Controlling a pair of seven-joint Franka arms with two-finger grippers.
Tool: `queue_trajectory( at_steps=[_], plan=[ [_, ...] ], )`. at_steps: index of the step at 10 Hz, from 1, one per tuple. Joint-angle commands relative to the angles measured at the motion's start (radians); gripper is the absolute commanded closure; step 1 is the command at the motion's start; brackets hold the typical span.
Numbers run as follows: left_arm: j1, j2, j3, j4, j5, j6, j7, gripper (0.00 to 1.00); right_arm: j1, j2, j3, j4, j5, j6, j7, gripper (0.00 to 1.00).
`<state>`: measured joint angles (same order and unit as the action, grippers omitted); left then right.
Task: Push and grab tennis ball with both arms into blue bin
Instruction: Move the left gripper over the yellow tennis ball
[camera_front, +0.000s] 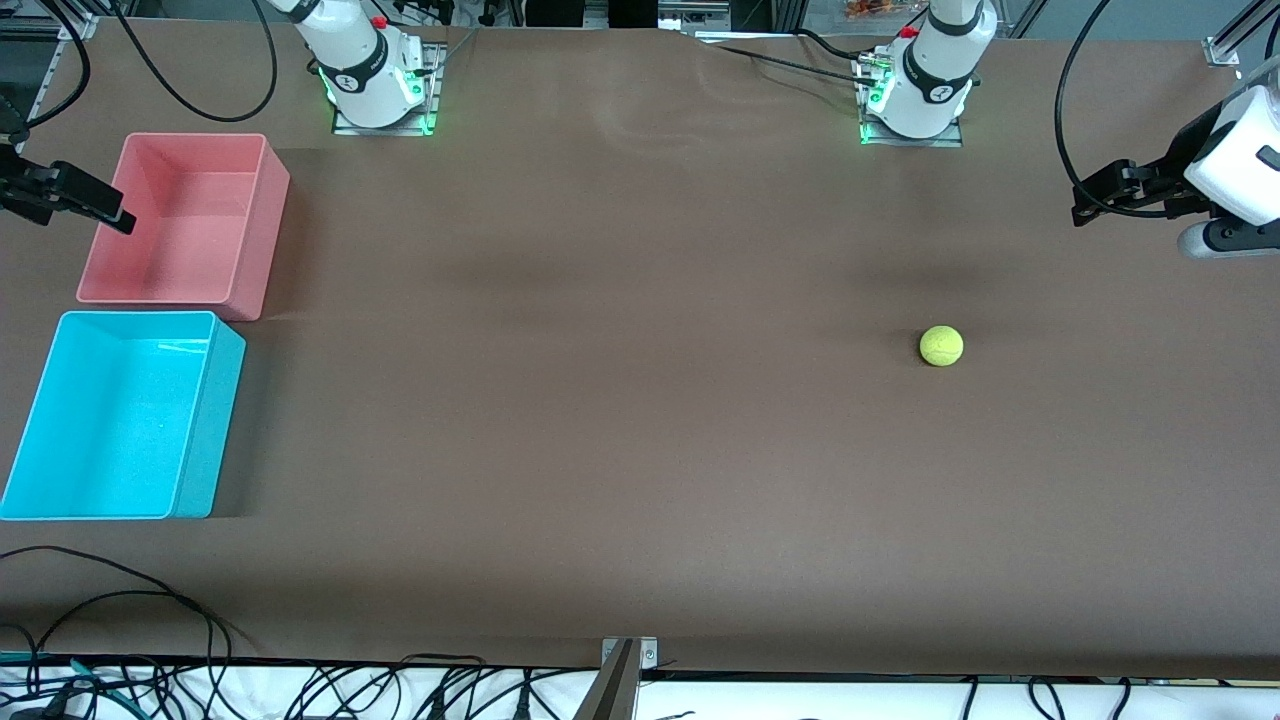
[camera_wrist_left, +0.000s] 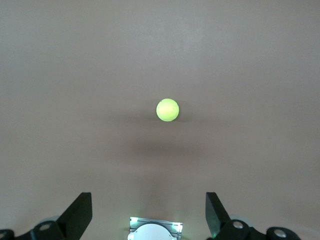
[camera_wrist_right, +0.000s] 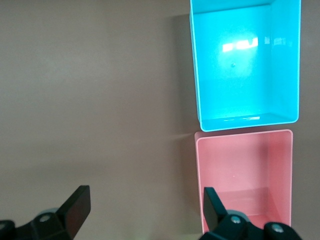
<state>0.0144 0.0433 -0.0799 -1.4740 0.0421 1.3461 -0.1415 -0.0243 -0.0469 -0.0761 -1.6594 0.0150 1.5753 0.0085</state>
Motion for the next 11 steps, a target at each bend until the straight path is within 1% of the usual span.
queue_trajectory(
  at_steps=[1, 3, 5, 6, 8, 9, 11],
  plan=[
    [-0.007, 0.0, -0.001, 0.009, 0.018, 0.005, 0.005, 0.0, -0.009, -0.001, 0.004, 0.006, 0.025, -0.005, -0.002, 0.0],
    [-0.005, 0.001, 0.0, 0.011, 0.015, 0.007, 0.007, 0.0, -0.009, 0.002, 0.004, 0.007, 0.025, -0.003, -0.002, 0.0],
    [0.002, -0.017, 0.0, -0.031, 0.021, 0.056, 0.002, 0.0, -0.009, 0.002, 0.004, 0.006, 0.025, -0.006, -0.002, 0.0],
    [0.005, -0.028, 0.002, -0.078, 0.025, 0.071, 0.002, 0.0, -0.009, 0.002, 0.002, 0.006, 0.025, -0.008, -0.004, 0.0],
    [0.013, -0.085, 0.005, -0.321, 0.032, 0.27, 0.0, 0.0, -0.009, 0.002, 0.002, 0.006, 0.025, -0.014, -0.002, 0.0],
    [0.021, -0.111, 0.008, -0.391, 0.03, 0.344, 0.003, 0.0, -0.009, 0.002, 0.004, 0.004, 0.025, -0.014, -0.002, 0.0],
    [0.022, -0.111, 0.008, -0.439, 0.032, 0.378, 0.002, 0.0, -0.009, 0.002, 0.002, 0.003, 0.025, -0.015, -0.002, 0.0]
  ],
)
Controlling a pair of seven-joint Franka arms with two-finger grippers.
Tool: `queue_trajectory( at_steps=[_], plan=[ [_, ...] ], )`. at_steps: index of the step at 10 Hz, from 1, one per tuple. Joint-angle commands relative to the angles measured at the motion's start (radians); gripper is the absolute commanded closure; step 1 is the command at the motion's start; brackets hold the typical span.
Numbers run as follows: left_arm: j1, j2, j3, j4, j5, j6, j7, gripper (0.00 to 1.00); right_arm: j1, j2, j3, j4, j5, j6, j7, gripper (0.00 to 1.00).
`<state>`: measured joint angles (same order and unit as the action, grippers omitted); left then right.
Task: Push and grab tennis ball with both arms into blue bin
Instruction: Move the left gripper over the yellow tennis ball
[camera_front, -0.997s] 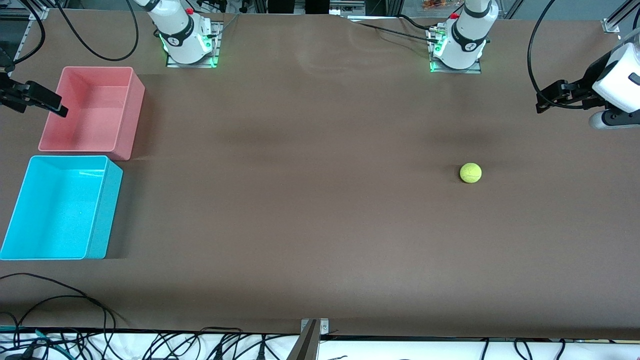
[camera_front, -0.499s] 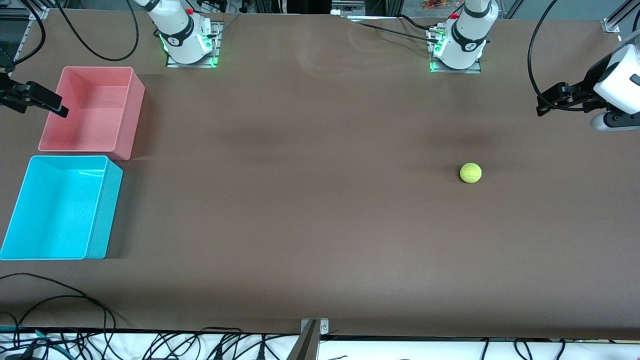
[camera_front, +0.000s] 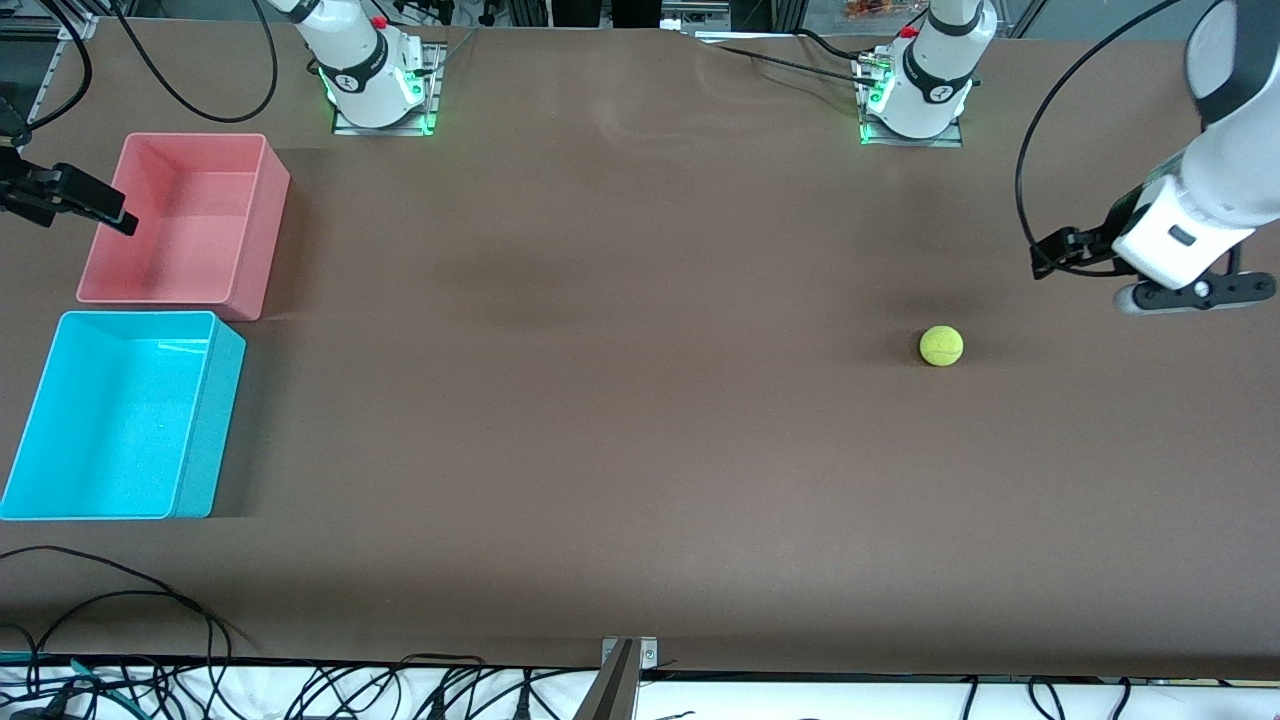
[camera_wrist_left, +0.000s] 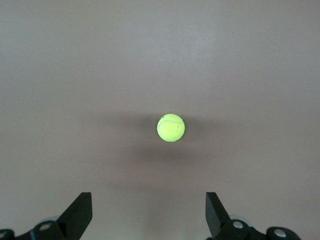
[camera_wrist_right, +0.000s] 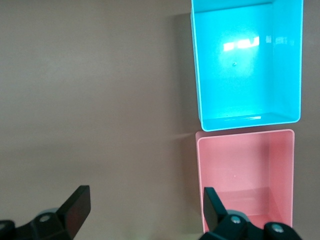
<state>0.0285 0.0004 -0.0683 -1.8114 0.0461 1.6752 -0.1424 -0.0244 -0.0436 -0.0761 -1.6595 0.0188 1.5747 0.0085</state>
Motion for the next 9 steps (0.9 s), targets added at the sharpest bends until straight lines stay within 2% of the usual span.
queue_trajectory(
  at_steps=[1, 3, 5, 8, 9],
  plan=[
    [0.008, -0.069, -0.004, -0.12, 0.028, 0.069, 0.003, 0.0, -0.009, -0.001, 0.002, 0.003, 0.021, -0.015, -0.002, 0.0],
    [0.033, -0.071, -0.001, -0.187, -0.014, 0.185, 0.013, 0.0, -0.009, 0.001, -0.001, 0.001, 0.021, -0.015, -0.004, 0.0],
    [0.031, -0.063, -0.001, -0.248, -0.022, 0.234, 0.018, 0.0, -0.009, 0.001, -0.013, 0.001, 0.021, -0.015, -0.004, 0.0],
    [0.034, -0.054, 0.001, -0.405, -0.023, 0.458, 0.02, 0.0, -0.009, 0.001, -0.013, 0.003, 0.021, -0.015, -0.004, 0.0],
    [0.033, -0.05, 0.001, -0.43, -0.023, 0.513, 0.02, 0.0, -0.009, 0.001, -0.013, 0.001, 0.021, -0.015, -0.004, 0.0]
  ],
)
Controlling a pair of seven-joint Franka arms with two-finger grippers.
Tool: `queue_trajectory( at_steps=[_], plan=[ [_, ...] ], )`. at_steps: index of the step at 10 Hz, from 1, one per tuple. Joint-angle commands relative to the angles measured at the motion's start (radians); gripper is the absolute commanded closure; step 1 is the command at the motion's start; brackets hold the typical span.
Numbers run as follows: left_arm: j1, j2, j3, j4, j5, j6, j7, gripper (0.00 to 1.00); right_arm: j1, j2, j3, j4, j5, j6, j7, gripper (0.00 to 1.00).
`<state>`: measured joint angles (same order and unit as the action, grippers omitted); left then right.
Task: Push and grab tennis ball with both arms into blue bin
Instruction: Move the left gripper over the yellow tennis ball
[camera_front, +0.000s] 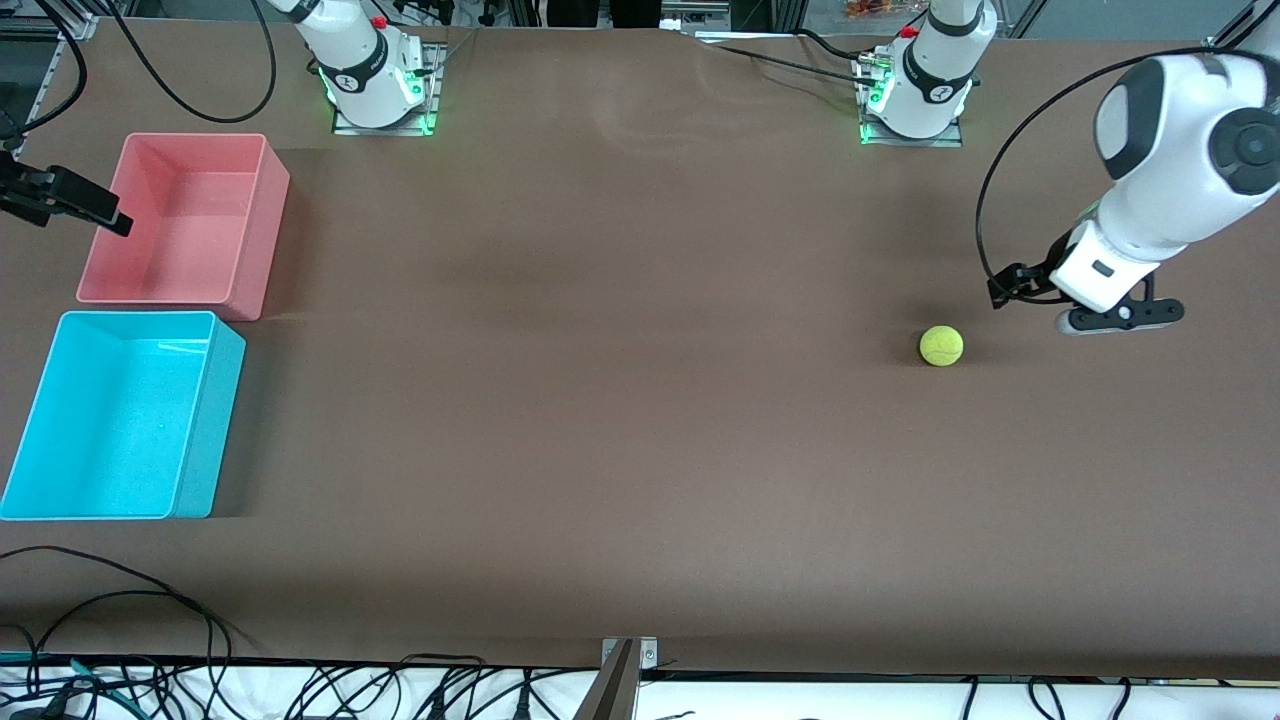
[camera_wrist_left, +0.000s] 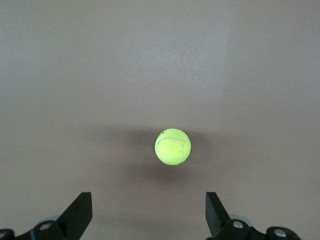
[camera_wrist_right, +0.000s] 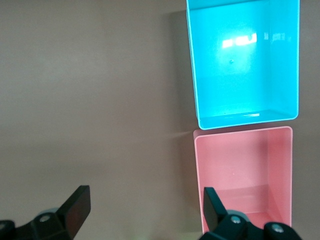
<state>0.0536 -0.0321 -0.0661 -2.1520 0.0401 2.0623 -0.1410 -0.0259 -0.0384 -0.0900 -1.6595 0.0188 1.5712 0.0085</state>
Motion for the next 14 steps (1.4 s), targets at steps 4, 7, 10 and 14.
queue_trajectory(
  at_steps=[4, 7, 10, 14],
  plan=[
    [0.008, 0.061, -0.003, -0.146, -0.016, 0.186, 0.018, 0.0, -0.008, -0.005, 0.001, 0.001, 0.021, -0.011, -0.004, 0.0],
    [-0.003, 0.104, -0.008, -0.175, -0.011, 0.188, 0.018, 0.03, -0.008, -0.005, 0.001, 0.001, 0.02, -0.011, -0.005, 0.0],
    [-0.005, 0.12, -0.011, -0.181, -0.008, 0.188, 0.02, 0.68, -0.008, -0.005, 0.001, 0.0, 0.02, -0.011, -0.005, 0.0],
    [0.014, 0.132, -0.009, -0.18, -0.008, 0.19, 0.414, 1.0, -0.008, -0.005, 0.001, 0.0, 0.02, -0.01, -0.005, 0.0]
  ],
)
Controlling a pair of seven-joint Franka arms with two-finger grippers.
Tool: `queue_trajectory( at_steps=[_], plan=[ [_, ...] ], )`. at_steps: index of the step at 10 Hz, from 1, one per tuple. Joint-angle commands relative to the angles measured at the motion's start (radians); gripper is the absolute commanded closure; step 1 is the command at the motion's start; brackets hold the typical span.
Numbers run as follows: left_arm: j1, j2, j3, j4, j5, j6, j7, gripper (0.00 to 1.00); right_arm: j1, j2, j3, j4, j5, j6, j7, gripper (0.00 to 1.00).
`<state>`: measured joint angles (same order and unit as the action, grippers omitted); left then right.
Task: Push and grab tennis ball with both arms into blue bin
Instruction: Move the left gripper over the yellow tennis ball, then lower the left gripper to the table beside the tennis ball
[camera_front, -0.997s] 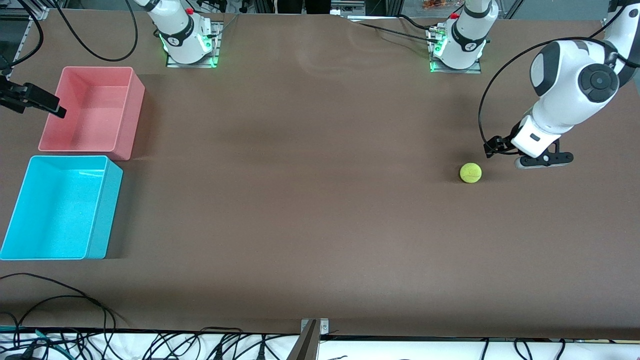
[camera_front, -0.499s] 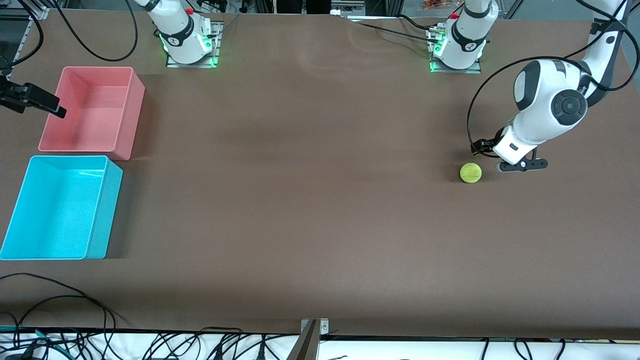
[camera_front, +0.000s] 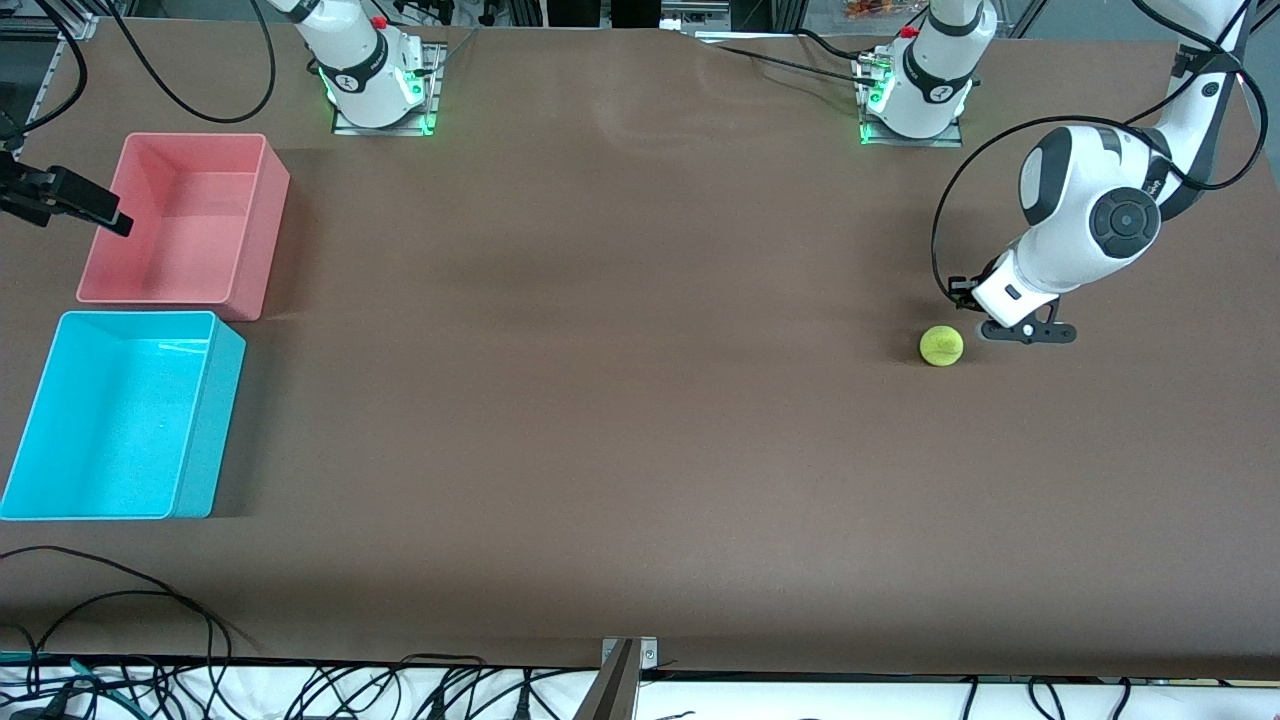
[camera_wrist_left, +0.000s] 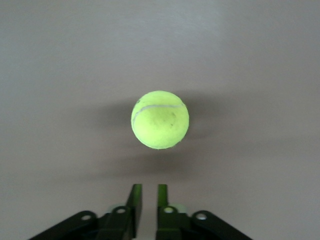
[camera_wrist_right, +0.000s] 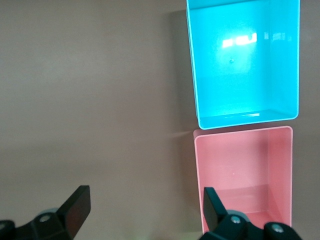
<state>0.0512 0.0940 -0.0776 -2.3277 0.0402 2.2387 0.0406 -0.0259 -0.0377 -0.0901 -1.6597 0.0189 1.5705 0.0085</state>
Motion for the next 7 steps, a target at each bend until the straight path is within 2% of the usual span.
queue_trajectory(
  at_steps=[1, 3, 6, 7],
  plan=[
    [0.039, 0.007, 0.002, -0.004, -0.002, 0.027, 0.345, 1.0, -0.008, -0.005, 0.001, 0.0, 0.019, -0.009, -0.005, 0.0],
    [0.067, 0.033, 0.004, -0.009, -0.003, 0.08, 0.737, 1.0, -0.008, -0.004, 0.001, 0.0, 0.019, -0.007, -0.005, 0.0],
    [0.088, 0.047, 0.004, -0.01, -0.003, 0.108, 1.037, 1.0, -0.008, -0.004, 0.001, 0.0, 0.019, -0.007, -0.005, 0.0],
    [0.091, 0.067, 0.004, -0.01, -0.006, 0.158, 1.164, 1.0, -0.008, -0.004, 0.001, 0.0, 0.019, -0.007, -0.005, 0.0]
  ],
)
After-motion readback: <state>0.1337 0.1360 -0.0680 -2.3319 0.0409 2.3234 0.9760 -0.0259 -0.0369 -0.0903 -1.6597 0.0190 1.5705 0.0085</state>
